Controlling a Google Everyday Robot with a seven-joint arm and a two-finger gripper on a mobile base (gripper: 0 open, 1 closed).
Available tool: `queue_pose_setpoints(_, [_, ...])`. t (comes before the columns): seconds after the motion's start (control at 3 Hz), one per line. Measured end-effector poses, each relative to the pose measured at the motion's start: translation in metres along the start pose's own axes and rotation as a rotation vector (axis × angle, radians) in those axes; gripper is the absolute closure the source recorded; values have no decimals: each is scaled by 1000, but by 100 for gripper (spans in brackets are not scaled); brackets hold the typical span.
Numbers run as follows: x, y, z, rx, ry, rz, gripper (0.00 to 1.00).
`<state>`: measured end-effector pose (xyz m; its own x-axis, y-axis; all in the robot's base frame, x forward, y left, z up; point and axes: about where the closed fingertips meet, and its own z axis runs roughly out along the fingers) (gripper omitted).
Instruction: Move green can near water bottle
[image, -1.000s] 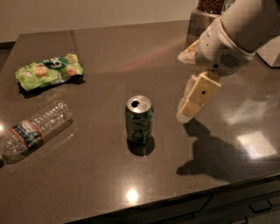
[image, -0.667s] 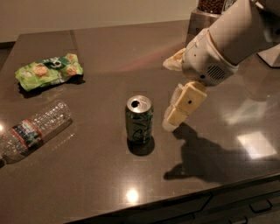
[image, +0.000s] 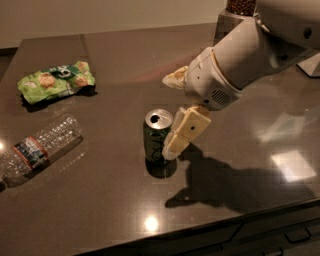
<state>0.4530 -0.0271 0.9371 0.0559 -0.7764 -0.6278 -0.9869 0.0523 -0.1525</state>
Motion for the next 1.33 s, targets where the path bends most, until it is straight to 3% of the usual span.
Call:
queue_pose_setpoints(0.33, [-2,4,15,-29,-14,-5,0])
queue_pose_setpoints(0.67, [-1,10,24,-61,-18,-5,18])
queue_pose_setpoints(1.33, [-16,0,20,-82,-42,-2,65])
